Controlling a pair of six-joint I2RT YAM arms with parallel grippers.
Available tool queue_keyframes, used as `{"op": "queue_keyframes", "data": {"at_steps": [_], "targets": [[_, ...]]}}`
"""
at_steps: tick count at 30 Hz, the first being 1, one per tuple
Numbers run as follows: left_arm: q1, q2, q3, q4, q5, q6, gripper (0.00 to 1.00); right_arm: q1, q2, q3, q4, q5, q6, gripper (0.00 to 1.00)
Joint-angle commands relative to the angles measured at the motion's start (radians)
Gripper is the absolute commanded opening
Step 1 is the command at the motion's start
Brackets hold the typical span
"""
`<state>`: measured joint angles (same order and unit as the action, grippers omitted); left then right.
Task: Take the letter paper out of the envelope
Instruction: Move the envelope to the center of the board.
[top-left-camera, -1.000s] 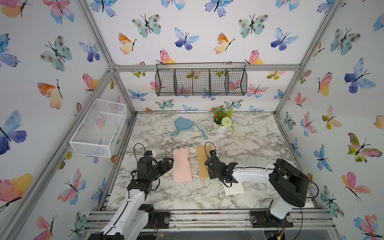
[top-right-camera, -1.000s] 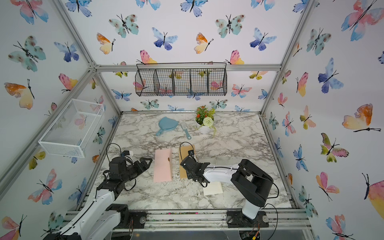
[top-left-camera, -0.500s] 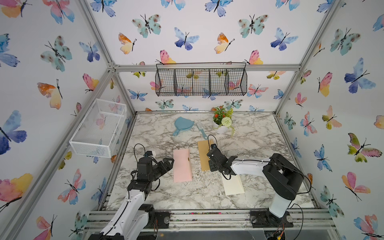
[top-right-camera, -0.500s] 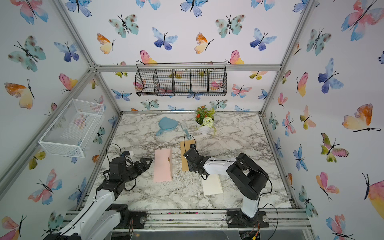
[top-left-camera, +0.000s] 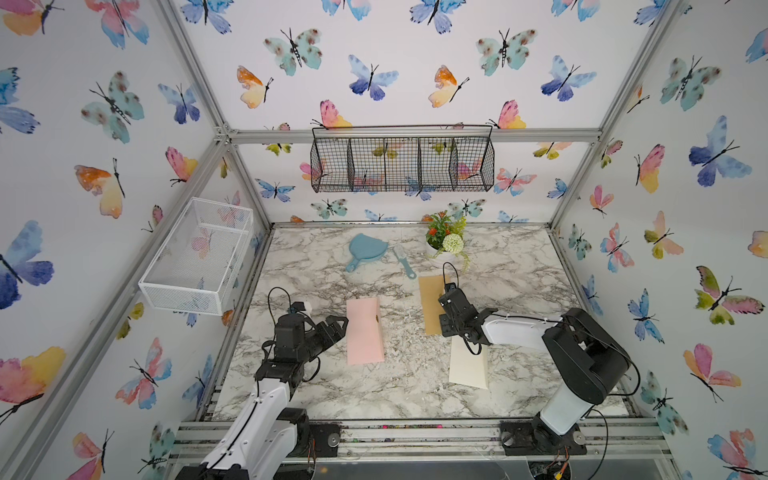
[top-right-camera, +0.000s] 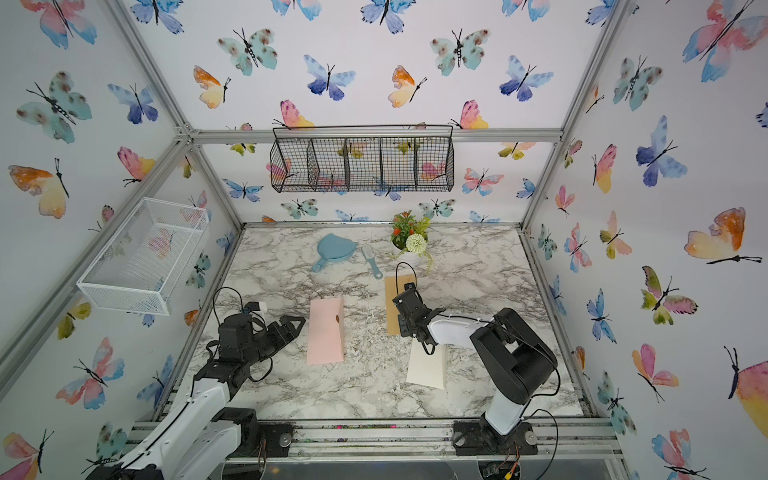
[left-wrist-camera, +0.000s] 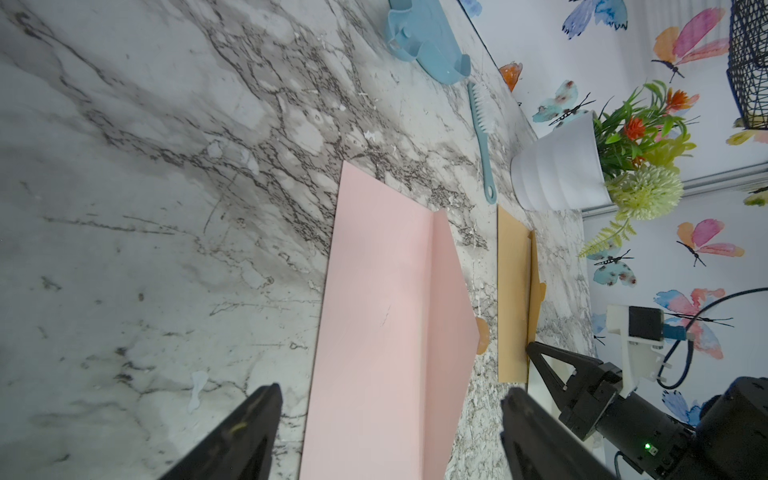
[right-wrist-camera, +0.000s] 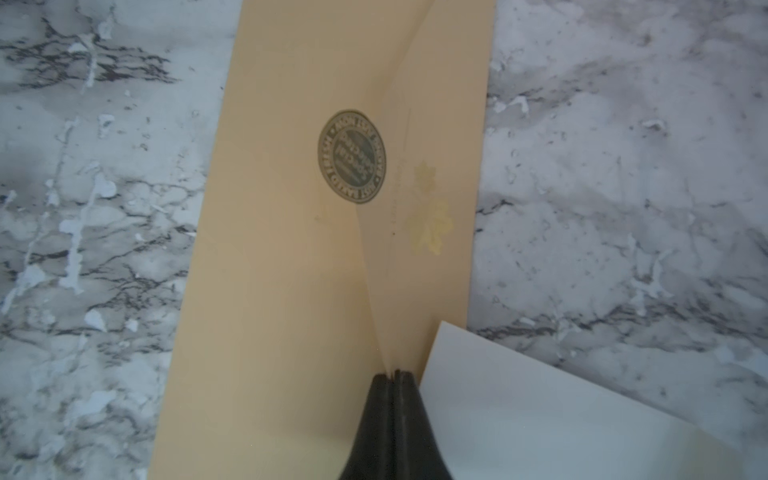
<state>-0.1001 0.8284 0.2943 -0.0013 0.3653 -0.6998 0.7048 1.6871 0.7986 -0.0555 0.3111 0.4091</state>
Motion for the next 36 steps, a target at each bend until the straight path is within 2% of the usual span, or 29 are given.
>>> {"op": "queue_keyframes", "data": {"at_steps": [1,4,9,13,16,21,28,29,31,32,34,36], "targets": [[-0.003,0.002,0.006,0.015,0.024,0.002,0.86,-0.039,-0.023,-0.055,-0.049,-0.002,-0.005,0.02],[-0.003,0.001,0.006,0.017,0.024,0.005,0.86,-0.092,-0.065,-0.095,-0.043,-0.030,0.019,0.02],[-0.003,0.007,0.011,0.017,0.024,0.008,0.87,-0.123,-0.112,-0.086,-0.109,0.040,0.078,0.02],[-0.003,0.017,0.013,0.022,0.033,0.006,0.86,-0.191,-0.092,-0.059,-0.150,0.068,0.122,0.02],[-0.003,0.016,0.016,0.021,0.040,0.009,0.86,-0.263,-0.060,-0.037,-0.154,0.038,0.130,0.02],[-0.004,0.016,0.016,0.024,0.041,0.012,0.86,-0.338,-0.033,0.027,-0.180,0.071,0.097,0.02],[-0.003,0.056,0.029,0.048,0.049,0.017,0.86,-0.474,-0.019,0.054,-0.154,0.009,0.023,0.02],[-0.004,0.063,0.030,0.055,0.050,0.017,0.86,-0.477,-0.013,0.057,-0.153,0.006,0.014,0.06],[-0.004,0.083,0.036,0.067,0.055,0.016,0.86,-0.477,-0.008,0.066,-0.166,-0.016,0.005,0.27],[-0.003,0.092,0.039,0.067,0.057,0.018,0.86,-0.476,-0.018,0.067,-0.175,-0.022,0.005,0.34],[-0.005,0.113,0.047,0.068,0.061,0.023,0.86,-0.455,-0.096,0.044,-0.178,-0.064,0.006,0.55],[-0.006,0.132,0.054,0.067,0.061,0.026,0.86,-0.388,-0.218,0.027,-0.202,-0.036,0.012,0.68]]}}
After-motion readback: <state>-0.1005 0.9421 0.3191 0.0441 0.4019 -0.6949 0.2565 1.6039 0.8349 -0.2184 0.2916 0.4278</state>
